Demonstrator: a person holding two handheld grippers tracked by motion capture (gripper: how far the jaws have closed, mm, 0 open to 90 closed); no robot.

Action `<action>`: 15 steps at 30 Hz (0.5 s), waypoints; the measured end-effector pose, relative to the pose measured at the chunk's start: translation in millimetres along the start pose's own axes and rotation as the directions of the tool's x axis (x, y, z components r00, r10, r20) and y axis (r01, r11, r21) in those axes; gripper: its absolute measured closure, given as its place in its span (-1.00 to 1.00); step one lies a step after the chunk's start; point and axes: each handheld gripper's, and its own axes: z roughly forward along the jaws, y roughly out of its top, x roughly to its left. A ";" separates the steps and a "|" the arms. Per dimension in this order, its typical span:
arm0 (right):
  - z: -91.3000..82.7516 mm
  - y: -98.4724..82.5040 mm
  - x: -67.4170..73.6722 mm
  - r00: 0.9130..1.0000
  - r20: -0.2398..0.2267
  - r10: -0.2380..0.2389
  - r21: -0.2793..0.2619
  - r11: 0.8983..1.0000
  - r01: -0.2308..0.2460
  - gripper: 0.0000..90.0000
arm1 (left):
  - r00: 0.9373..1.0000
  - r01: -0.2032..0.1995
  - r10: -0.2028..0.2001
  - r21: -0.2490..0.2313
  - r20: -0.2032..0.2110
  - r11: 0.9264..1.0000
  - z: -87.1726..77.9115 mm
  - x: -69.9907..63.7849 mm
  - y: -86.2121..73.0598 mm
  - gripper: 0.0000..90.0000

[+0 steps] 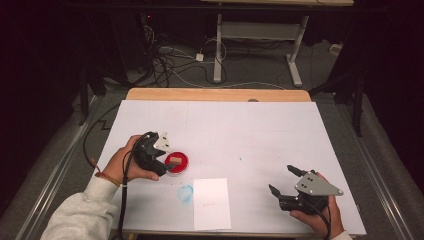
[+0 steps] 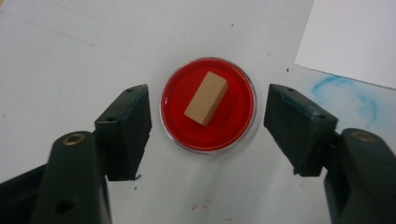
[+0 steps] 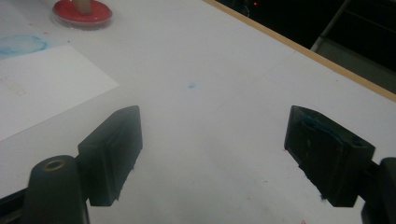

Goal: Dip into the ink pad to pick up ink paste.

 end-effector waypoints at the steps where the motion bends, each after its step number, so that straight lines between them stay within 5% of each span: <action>1: 0.7 0.0 0.3 1.000 0.002 -0.003 0.005 1.000 0.003 -0.57 | 1.000 -0.009 0.009 0.012 0.010 1.000 1.7 1.4 2.4 -0.27; 5: 2.1 -1.1 0.4 1.000 -0.011 -0.005 0.009 1.000 0.005 -0.57 | 0.996 -0.064 0.059 0.076 0.060 0.995 11.6 7.6 12.4 -0.09; 10: 0.9 -1.8 1.8 1.000 -0.012 -0.014 0.018 1.000 0.014 -0.55 | 0.987 -0.146 0.131 0.177 0.094 0.973 23.7 10.0 24.9 0.09; 15: 2.0 -1.4 4.2 0.999 -0.037 -0.028 0.024 0.999 0.029 -0.55 | 0.984 -0.165 0.145 0.235 0.100 0.958 33.4 12.0 30.2 0.18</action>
